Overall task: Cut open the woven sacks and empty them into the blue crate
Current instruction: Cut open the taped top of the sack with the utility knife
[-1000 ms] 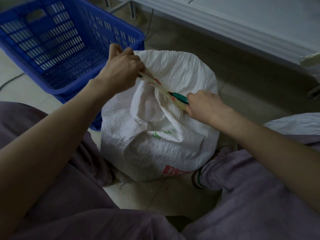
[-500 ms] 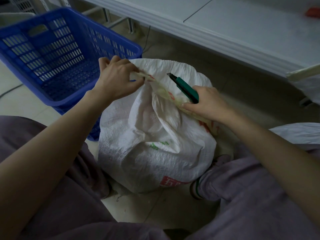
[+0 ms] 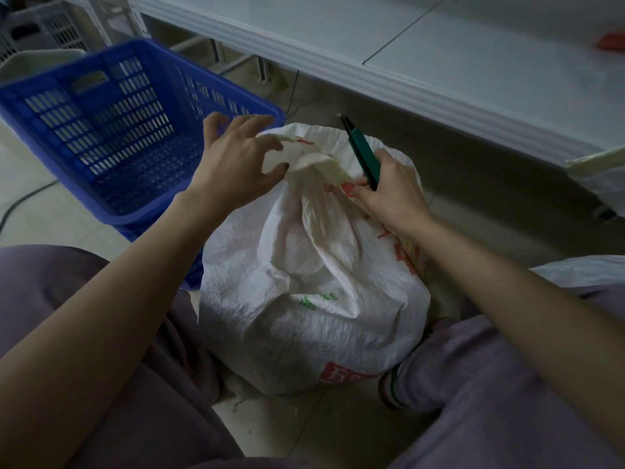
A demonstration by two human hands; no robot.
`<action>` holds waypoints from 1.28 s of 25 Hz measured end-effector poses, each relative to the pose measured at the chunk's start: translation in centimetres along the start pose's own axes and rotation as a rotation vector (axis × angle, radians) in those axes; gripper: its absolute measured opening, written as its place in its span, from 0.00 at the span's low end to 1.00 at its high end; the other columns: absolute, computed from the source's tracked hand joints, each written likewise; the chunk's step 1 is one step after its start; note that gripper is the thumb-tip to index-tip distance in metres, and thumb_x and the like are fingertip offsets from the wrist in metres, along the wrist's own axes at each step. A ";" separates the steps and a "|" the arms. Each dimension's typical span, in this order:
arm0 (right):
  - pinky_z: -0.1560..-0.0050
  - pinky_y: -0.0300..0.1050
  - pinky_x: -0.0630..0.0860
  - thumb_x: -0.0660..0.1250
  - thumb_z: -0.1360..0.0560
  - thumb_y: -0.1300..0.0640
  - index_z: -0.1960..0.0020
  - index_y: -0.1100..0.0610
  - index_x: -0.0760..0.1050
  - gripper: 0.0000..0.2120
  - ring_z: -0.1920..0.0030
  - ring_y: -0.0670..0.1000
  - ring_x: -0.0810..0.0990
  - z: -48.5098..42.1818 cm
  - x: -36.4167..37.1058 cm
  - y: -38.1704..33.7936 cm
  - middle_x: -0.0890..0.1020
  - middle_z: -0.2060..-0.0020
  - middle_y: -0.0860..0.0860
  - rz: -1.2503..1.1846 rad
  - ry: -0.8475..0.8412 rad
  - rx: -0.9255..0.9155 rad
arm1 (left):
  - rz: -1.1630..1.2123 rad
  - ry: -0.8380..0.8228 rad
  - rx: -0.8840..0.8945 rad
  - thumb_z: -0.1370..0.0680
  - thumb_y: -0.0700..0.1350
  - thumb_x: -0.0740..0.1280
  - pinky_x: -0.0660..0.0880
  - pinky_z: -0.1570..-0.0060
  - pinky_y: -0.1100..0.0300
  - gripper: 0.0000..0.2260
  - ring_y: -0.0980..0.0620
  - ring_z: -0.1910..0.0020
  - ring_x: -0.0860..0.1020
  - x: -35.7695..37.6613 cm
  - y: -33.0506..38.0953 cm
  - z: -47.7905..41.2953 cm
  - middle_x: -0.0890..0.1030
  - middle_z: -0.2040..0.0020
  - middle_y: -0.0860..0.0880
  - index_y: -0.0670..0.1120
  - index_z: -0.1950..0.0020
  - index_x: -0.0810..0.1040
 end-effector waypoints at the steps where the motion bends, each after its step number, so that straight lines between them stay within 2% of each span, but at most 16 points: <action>1: 0.54 0.39 0.71 0.71 0.26 0.55 0.40 0.58 0.71 0.18 0.52 0.48 0.79 0.0 -0.3 -0.2 0.82 0.53 0.51 -0.007 0.017 0.000 | -0.004 -0.012 0.067 0.23 0.56 0.61 0.52 0.34 0.44 0.16 0.47 0.30 0.66 0.2 0.9 0.1 0.70 0.30 0.46 0.48 0.45 0.81; 3: 0.55 0.40 0.72 0.72 0.27 0.56 0.40 0.58 0.71 0.19 0.53 0.48 0.78 0.3 -0.9 -0.3 0.80 0.55 0.49 -0.010 0.038 0.011 | -0.012 -0.054 0.189 0.24 0.59 0.55 0.53 0.34 0.43 0.22 0.48 0.30 0.67 1.2 3.0 0.3 0.71 0.30 0.46 0.48 0.52 0.83; 5: 0.57 0.37 0.69 0.73 0.28 0.55 0.40 0.58 0.72 0.20 0.54 0.46 0.77 0.6 -1.6 -0.3 0.78 0.56 0.48 0.010 0.043 0.016 | -0.001 -0.017 0.250 0.23 0.56 0.53 0.55 0.35 0.45 0.22 0.47 0.31 0.69 1.4 4.8 0.4 0.71 0.31 0.45 0.47 0.53 0.84; 7: 0.57 0.36 0.68 0.74 0.29 0.55 0.40 0.58 0.72 0.21 0.53 0.46 0.77 1.0 -1.9 0.2 0.81 0.56 0.49 0.006 0.029 0.033 | 0.009 0.036 0.201 0.23 0.54 0.51 0.54 0.34 0.46 0.22 0.47 0.31 0.68 1.4 5.2 0.2 0.70 0.30 0.45 0.47 0.49 0.83; 11: 0.53 0.38 0.70 0.76 0.31 0.54 0.40 0.57 0.72 0.24 0.50 0.49 0.79 1.5 -2.0 1.4 0.83 0.55 0.51 0.004 -0.010 0.075 | 0.117 0.018 0.047 0.24 0.56 0.44 0.52 0.33 0.46 0.28 0.48 0.29 0.64 1.5 4.4 -0.6 0.67 0.28 0.47 0.48 0.42 0.81; 12: 0.54 0.37 0.69 0.77 0.32 0.54 0.40 0.57 0.72 0.24 0.51 0.48 0.78 1.5 -2.0 1.6 0.82 0.56 0.50 0.006 -0.011 0.086 | 0.081 0.006 0.057 0.24 0.58 0.46 0.52 0.34 0.45 0.27 0.48 0.29 0.64 1.6 4.6 -0.7 0.66 0.27 0.46 0.49 0.40 0.79; 14: 0.57 0.35 0.66 0.77 0.32 0.55 0.42 0.57 0.72 0.23 0.55 0.46 0.77 1.6 -2.1 1.8 0.80 0.60 0.48 0.011 -0.007 0.095 | -0.036 -0.035 0.097 0.25 0.59 0.57 0.52 0.34 0.45 0.22 0.46 0.28 0.63 2.3 5.3 -0.8 0.63 0.26 0.45 0.50 0.38 0.76; 16: 0.57 0.34 0.67 0.77 0.32 0.57 0.42 0.56 0.72 0.22 0.56 0.45 0.79 1.7 -2.2 1.6 0.81 0.60 0.48 0.013 -0.005 0.089 | -0.080 -0.076 0.060 0.25 0.50 0.66 0.52 0.35 0.47 0.15 0.45 0.29 0.62 3.2 5.0 -1.0 0.62 0.26 0.45 0.49 0.39 0.77; 18: 0.58 0.34 0.68 0.78 0.34 0.57 0.43 0.56 0.73 0.23 0.57 0.44 0.79 1.6 -2.4 1.9 0.82 0.62 0.47 0.011 0.011 0.093 | -0.088 -0.070 0.039 0.24 0.42 0.65 0.54 0.37 0.49 0.13 0.46 0.31 0.63 3.1 4.6 -1.2 0.65 0.28 0.46 0.50 0.40 0.78; 20: 0.59 0.34 0.68 0.78 0.34 0.57 0.42 0.56 0.73 0.24 0.55 0.45 0.79 1.1 -3.0 2.7 0.81 0.58 0.48 0.039 0.068 0.118 | -0.100 -0.089 0.086 0.23 0.42 0.65 0.56 0.39 0.50 0.12 0.46 0.32 0.64 3.1 4.8 -1.3 0.67 0.30 0.47 0.50 0.41 0.80; 22: 0.55 0.36 0.70 0.76 0.32 0.58 0.39 0.56 0.72 0.24 0.49 0.49 0.79 0.7 -3.5 3.5 0.81 0.51 0.51 0.059 0.114 0.147 | -0.126 -0.139 0.135 0.24 0.46 0.66 0.56 0.39 0.50 0.10 0.47 0.32 0.63 3.4 5.1 -1.1 0.68 0.30 0.48 0.49 0.44 0.81; 25: 0.50 0.39 0.72 0.77 0.33 0.54 0.38 0.56 0.70 0.27 0.47 0.50 0.79 0.1 -2.5 3.9 0.82 0.50 0.52 -0.009 0.002 0.138 | -0.172 -0.213 0.155 0.24 0.45 0.65 0.60 0.40 0.52 0.11 0.49 0.34 0.65 4.0 4.7 -1.0 0.69 0.31 0.50 0.48 0.42 0.81; 28: 0.45 0.43 0.75 0.77 0.35 0.48 0.38 0.54 0.69 0.31 0.49 0.46 0.80 0.1 -1.3 3.8 0.83 0.51 0.47 -0.150 -0.132 0.146 | -0.087 -0.254 0.160 0.23 0.41 0.64 0.71 0.44 0.51 0.12 0.47 0.37 0.68 4.3 4.1 -0.6 0.70 0.31 0.47 0.46 0.40 0.80; 30: 0.45 0.40 0.72 0.76 0.34 0.46 0.34 0.54 0.68 0.33 0.44 0.45 0.78 0.2 -0.2 3.8 0.80 0.43 0.46 -0.150 -0.181 0.156 | -0.037 -0.226 0.170 0.23 0.37 0.63 0.74 0.49 0.53 0.14 0.45 0.38 0.68 4.1 4.1 -0.3 0.69 0.31 0.45 0.46 0.39 0.79; 32: 0.49 0.37 0.69 0.73 0.31 0.46 0.33 0.55 0.67 0.31 0.45 0.43 0.75 0.2 0.9 3.5 0.78 0.42 0.45 -0.141 -0.196 0.164 | -0.002 -0.201 0.166 0.23 0.35 0.62 0.74 0.52 0.53 0.18 0.44 0.39 0.67 4.1 3.9 0.1 0.66 0.30 0.44 0.48 0.35 0.76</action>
Point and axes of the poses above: each hand's wrist, its own z-axis away from the middle knuckle, its own x-axis out of the palm, y = z × x, the point moved 10 cm from there along -z, towards the middle knuckle
